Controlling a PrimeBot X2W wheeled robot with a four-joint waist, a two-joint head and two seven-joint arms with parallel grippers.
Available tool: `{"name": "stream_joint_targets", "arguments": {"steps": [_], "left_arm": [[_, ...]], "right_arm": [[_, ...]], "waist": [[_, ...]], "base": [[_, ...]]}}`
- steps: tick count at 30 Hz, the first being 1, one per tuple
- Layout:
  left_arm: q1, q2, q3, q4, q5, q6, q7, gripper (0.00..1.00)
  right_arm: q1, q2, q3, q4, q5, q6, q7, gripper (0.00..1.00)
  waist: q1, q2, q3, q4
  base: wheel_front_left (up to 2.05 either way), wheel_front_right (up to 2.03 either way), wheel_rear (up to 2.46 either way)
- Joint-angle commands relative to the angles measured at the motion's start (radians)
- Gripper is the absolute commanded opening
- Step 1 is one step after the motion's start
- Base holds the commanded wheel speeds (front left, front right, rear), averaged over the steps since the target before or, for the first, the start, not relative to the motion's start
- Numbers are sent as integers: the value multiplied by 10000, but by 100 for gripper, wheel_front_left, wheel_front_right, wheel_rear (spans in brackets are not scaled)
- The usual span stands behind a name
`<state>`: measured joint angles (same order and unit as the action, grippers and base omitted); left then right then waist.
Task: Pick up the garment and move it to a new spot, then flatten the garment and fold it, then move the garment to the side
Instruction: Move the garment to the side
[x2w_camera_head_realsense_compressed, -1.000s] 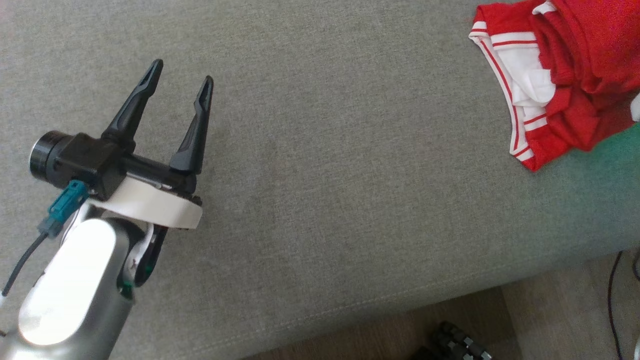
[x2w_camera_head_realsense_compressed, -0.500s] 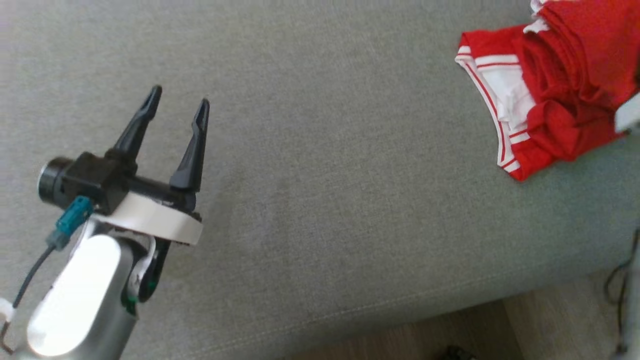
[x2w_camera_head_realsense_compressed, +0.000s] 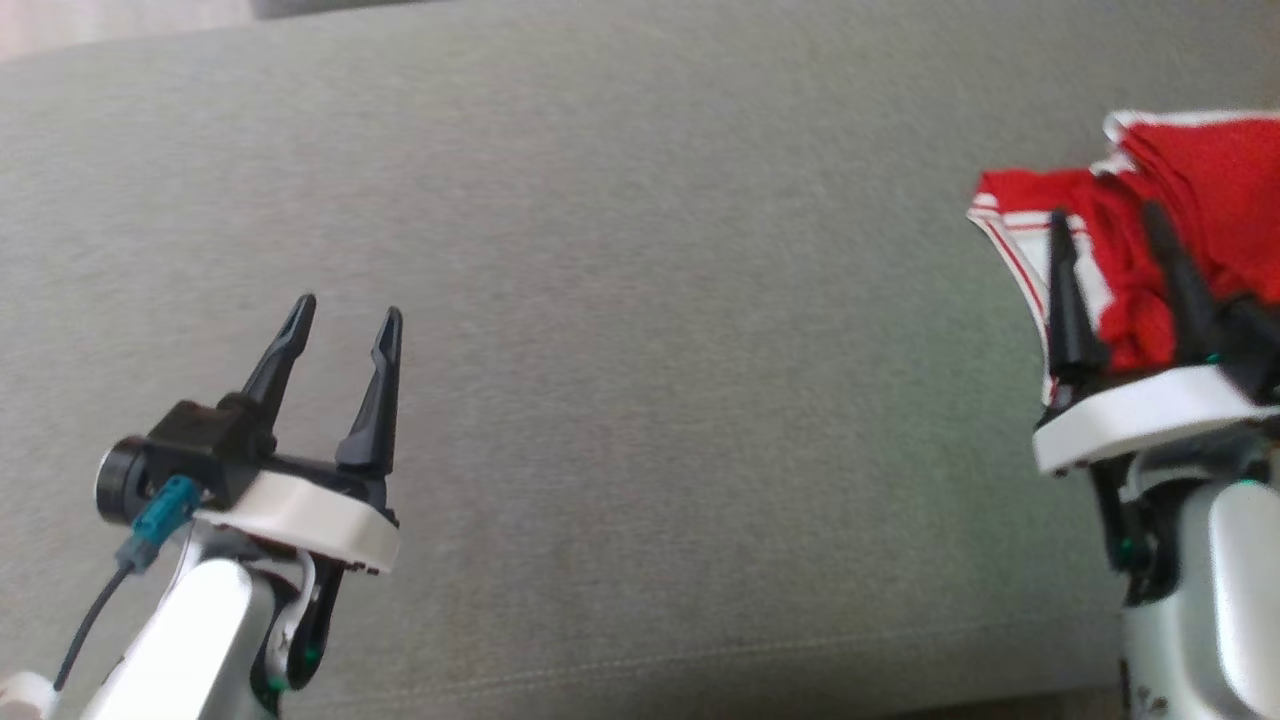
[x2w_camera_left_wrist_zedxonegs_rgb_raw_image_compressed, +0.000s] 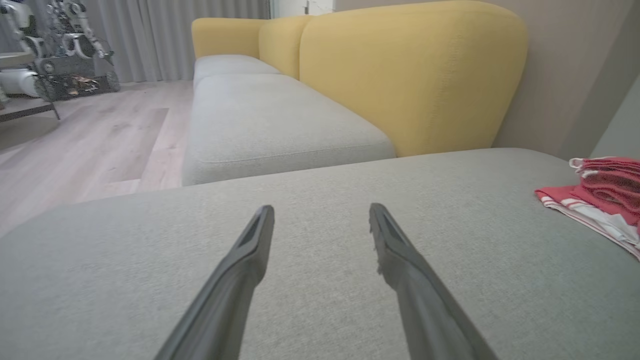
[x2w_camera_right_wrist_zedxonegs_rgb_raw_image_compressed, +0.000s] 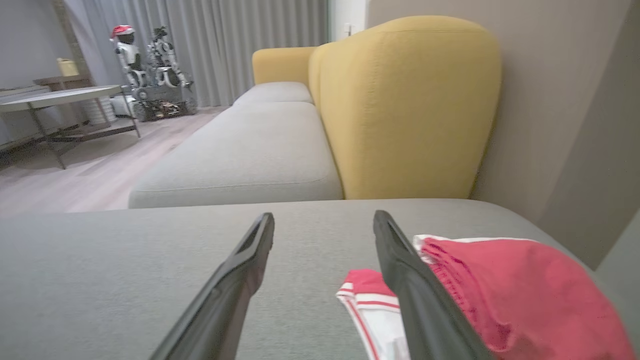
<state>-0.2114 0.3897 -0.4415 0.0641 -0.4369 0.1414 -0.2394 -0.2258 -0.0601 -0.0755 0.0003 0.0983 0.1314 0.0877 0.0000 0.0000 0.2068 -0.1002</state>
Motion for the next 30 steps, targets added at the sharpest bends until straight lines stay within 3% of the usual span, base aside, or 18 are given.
{"name": "stream_joint_targets", "arguments": {"steps": [1,10,30], "left_arm": [[-187,219,471,-253,-37,98,-94,100],[529,335,550,-183,-89,391,-116,100],[1721,672,462,-705,-212,815,250,100]], "right_arm": [[-105,43,430,-407,119,-7,-158,100],[520,95,1036,19,393,-7,-502,100],[2067,98,870,16,549,-7,-446,100]], "waist": [[0,0,-438,488],[0,0,-1304,1103],[0,0,-2297,1057]], "base": [[0,0,0],[0,0,0],[0,0,0]]}}
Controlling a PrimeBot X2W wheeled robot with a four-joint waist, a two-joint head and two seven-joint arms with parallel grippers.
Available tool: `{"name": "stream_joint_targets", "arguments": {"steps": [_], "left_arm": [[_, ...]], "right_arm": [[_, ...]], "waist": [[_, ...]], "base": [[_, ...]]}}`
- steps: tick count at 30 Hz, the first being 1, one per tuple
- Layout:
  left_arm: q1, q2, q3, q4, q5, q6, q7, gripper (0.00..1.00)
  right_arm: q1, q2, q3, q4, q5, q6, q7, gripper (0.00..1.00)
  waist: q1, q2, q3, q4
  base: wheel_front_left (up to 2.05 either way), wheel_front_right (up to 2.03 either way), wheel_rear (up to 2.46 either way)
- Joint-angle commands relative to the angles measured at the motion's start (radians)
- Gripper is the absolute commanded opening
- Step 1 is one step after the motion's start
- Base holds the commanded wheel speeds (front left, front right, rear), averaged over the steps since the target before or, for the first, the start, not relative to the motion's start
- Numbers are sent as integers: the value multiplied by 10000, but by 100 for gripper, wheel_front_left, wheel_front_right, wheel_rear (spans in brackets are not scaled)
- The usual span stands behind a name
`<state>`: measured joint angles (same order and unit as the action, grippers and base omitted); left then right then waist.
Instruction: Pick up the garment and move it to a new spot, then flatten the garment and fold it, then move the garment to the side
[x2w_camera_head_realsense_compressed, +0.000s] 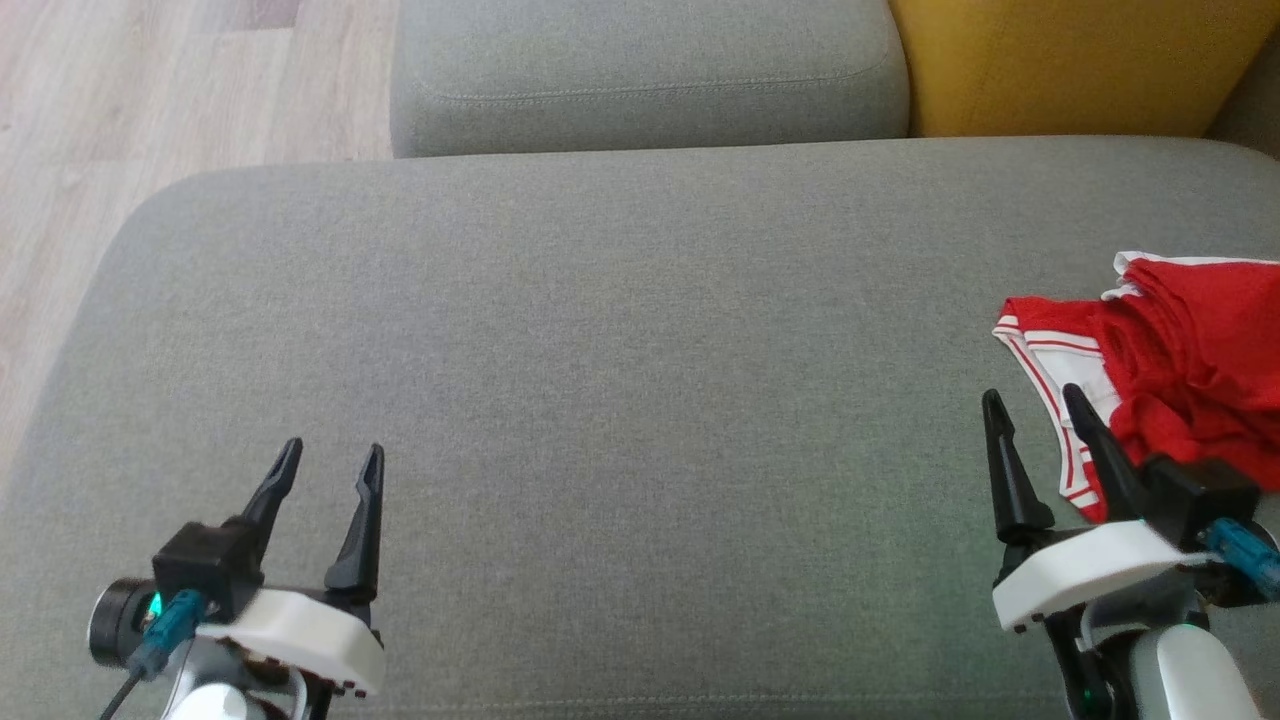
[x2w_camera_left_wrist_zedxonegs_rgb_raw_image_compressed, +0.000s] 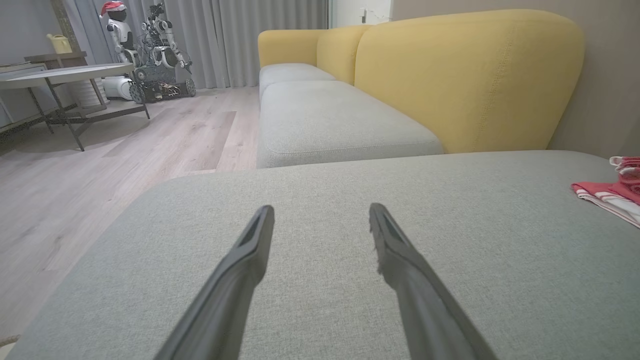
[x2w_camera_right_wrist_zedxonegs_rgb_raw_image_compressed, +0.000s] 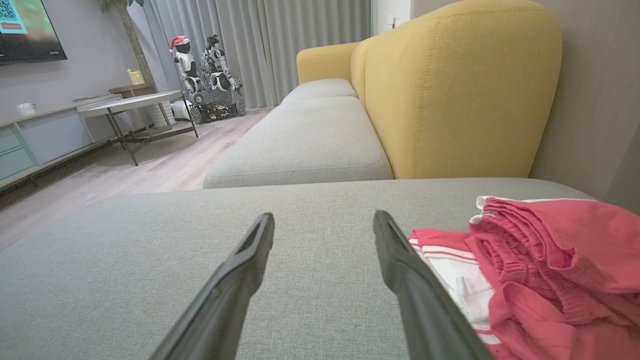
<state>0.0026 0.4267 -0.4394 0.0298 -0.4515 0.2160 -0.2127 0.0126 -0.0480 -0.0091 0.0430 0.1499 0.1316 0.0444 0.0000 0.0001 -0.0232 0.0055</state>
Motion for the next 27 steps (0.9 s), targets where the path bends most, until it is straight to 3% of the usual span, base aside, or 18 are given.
{"name": "stream_joint_targets", "arguments": {"steps": [1,27], "left_arm": [[-404,311,445,-380,-72,84,-9,100],[-327,412,450,-520,-205,307,44,100]], "right_arm": [[-294,-23,193,-427,44,-9,-6,100],[-277,-22,147,-390,50,-9,143,100]], "waist": [[0,-1,-6,0],[0,-1,54,127]], "base": [[0,0,0],[0,0,0]]}}
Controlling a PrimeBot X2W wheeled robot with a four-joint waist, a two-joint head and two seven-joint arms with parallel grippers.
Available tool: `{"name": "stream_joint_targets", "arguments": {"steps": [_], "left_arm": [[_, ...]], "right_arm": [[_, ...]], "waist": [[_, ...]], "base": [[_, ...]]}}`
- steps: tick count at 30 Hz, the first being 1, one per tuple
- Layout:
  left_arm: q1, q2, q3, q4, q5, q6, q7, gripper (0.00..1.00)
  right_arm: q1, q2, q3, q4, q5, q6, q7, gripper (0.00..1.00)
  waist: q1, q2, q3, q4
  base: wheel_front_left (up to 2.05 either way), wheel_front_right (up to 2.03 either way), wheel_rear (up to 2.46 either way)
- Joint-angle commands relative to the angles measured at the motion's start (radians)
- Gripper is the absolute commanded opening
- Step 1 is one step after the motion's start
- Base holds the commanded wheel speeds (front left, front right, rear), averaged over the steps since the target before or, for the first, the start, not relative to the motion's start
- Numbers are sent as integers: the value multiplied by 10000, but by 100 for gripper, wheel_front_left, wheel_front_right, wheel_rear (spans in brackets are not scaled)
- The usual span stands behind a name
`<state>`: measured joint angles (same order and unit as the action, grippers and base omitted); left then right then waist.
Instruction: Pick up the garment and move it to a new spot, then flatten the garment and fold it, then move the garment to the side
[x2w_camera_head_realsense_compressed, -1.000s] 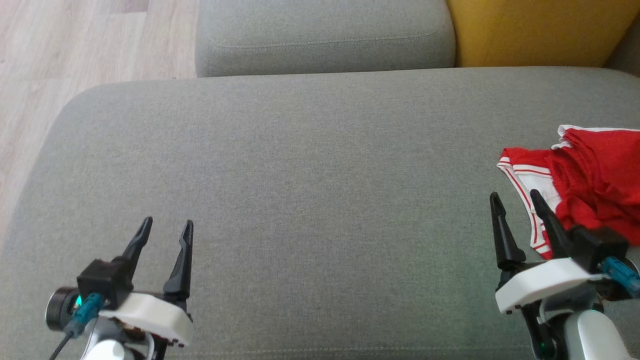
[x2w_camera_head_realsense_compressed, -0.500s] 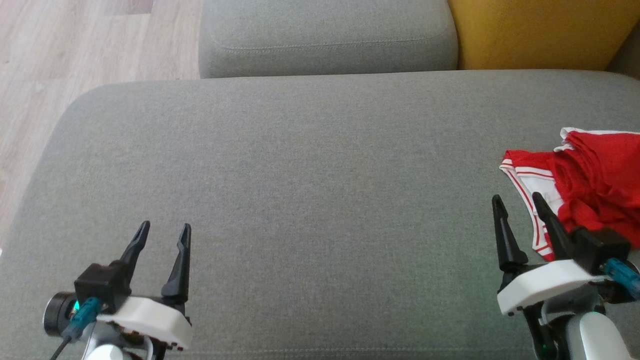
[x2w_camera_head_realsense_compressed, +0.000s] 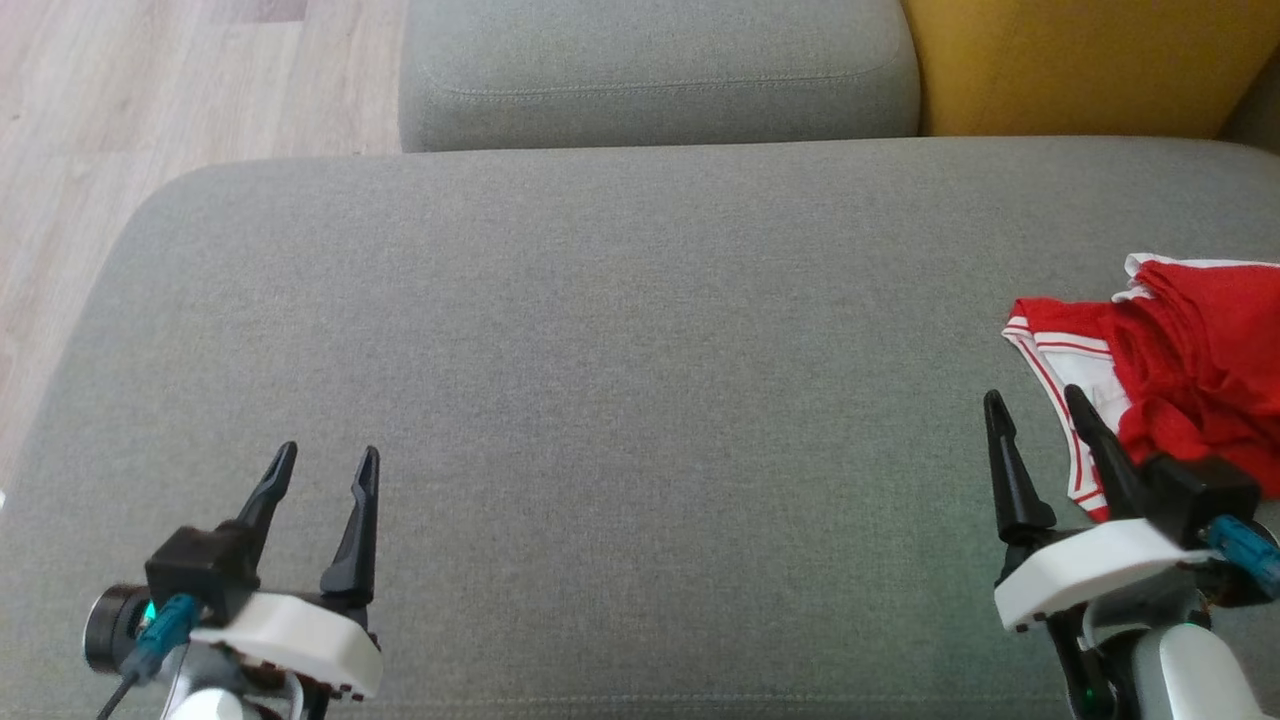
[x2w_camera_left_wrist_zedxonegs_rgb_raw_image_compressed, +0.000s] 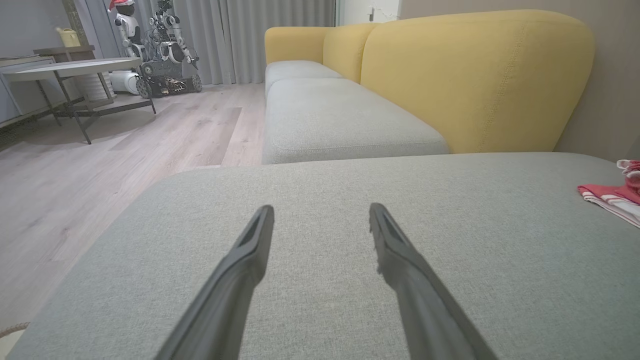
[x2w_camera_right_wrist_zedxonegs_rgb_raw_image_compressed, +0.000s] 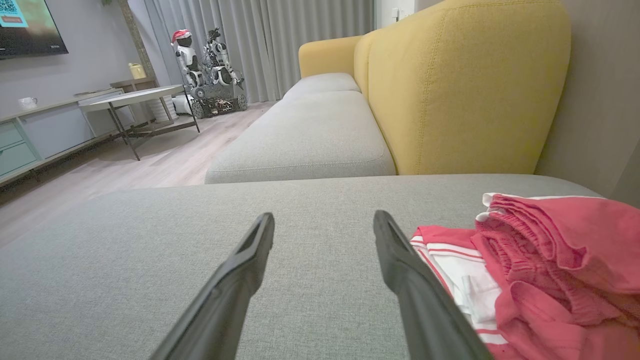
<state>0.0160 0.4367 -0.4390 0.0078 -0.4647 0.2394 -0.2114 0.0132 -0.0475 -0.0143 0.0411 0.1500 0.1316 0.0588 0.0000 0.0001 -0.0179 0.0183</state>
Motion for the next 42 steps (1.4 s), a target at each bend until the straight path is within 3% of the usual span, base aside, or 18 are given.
{"name": "stream_joint_targets", "arguments": {"steps": [1,15,16,42], "left_arm": [[-461,319,447,-297,-77,77,30,100],[-519,395,451,-353,-58,105,-79,100],[0,73,4,-42,-49,69,-15,0],[-126,-725,778,716,-2198,-605,486,0]], "right_arm": [[-288,-28,214,-358,55,-9,-3,100],[-349,-28,260,-318,135,-9,3,100],[-4,0,27,27,81,-2,-2,0],[-153,2,-127,739,2702,-2,91,0]], "waist": [[0,-1,4,-2],[0,-1,101,24],[0,-1,102,23],[0,-1,125,-13]], "base": [[0,0,0],[0,0,0],[0,0,0],[0,0,0]]}}
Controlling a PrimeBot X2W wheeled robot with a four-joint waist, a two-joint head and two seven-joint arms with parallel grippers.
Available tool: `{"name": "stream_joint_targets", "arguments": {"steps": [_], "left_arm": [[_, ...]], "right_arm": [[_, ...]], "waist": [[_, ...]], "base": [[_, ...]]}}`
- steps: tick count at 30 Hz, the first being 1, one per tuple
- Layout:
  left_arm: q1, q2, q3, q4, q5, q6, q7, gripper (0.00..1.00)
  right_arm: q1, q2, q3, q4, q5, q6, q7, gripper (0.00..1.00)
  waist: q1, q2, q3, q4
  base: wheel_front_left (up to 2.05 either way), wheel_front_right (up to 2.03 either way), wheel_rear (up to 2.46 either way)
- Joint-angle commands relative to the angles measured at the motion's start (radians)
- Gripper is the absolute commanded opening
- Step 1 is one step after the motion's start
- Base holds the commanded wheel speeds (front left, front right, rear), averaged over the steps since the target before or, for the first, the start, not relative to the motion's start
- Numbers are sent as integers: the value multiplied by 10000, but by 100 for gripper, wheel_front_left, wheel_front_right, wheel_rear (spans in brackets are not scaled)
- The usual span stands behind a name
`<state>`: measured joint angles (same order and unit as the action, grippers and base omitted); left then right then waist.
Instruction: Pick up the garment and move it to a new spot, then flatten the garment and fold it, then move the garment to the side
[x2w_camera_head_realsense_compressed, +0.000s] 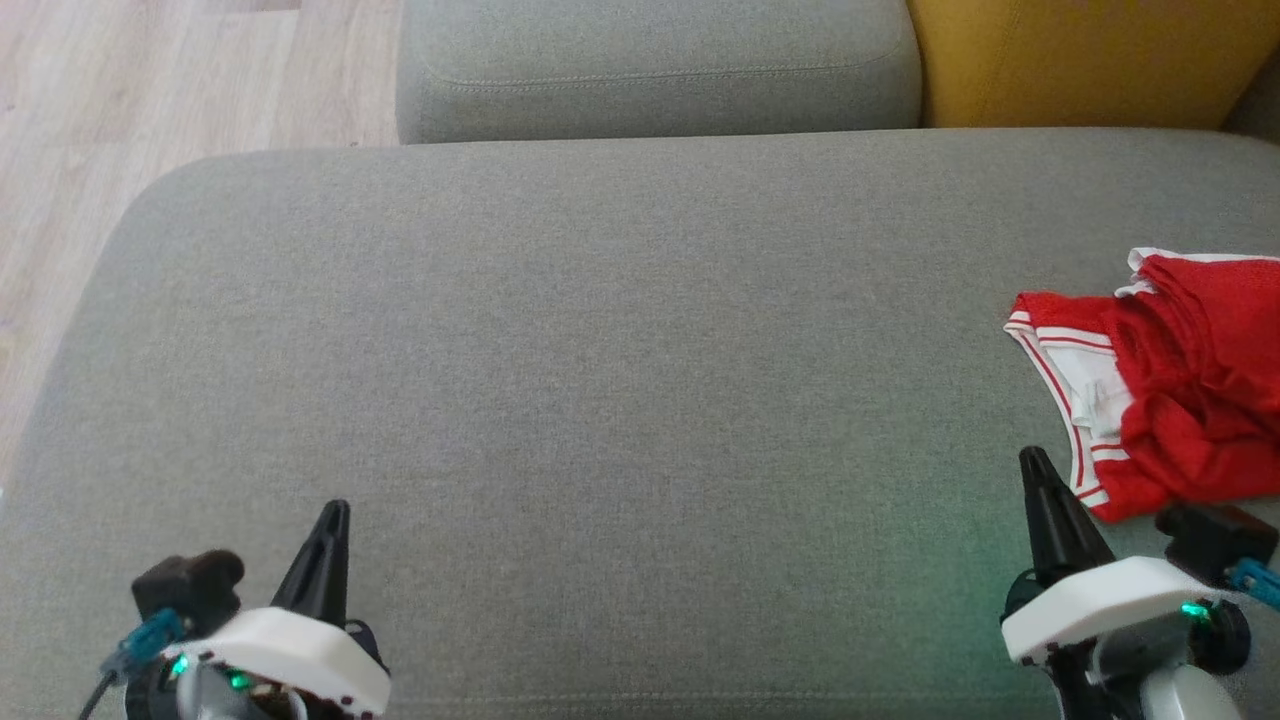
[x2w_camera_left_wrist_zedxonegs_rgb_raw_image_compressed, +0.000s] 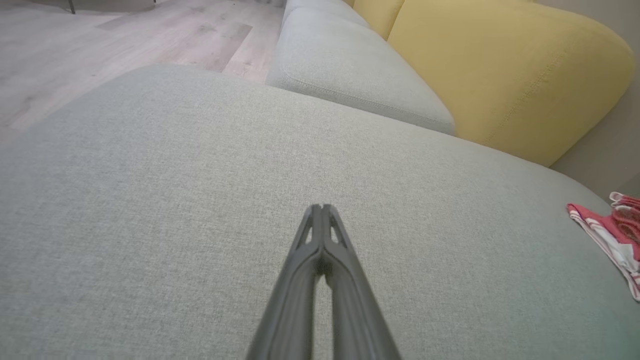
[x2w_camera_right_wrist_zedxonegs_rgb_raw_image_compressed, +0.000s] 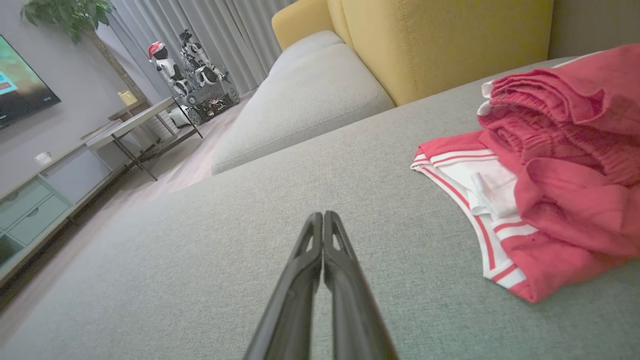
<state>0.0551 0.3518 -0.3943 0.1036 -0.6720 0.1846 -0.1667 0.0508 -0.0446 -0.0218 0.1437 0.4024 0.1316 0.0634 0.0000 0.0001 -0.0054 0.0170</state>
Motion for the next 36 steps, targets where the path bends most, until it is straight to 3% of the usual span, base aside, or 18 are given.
{"name": "stream_joint_targets", "arguments": {"steps": [1,36], "left_arm": [[-529,98,372,-223,-219,-88,62,0],[-901,-885,1871,335,-3478,-1147,906,0]], "right_arm": [[-539,-27,-60,-275,294,-2,49,0],[-900,-43,-353,168,4356,-4,201,0]], "waist": [[0,-1,1,-2],[0,-1,30,-60]], "base": [[0,0,0],[0,0,0]]}}
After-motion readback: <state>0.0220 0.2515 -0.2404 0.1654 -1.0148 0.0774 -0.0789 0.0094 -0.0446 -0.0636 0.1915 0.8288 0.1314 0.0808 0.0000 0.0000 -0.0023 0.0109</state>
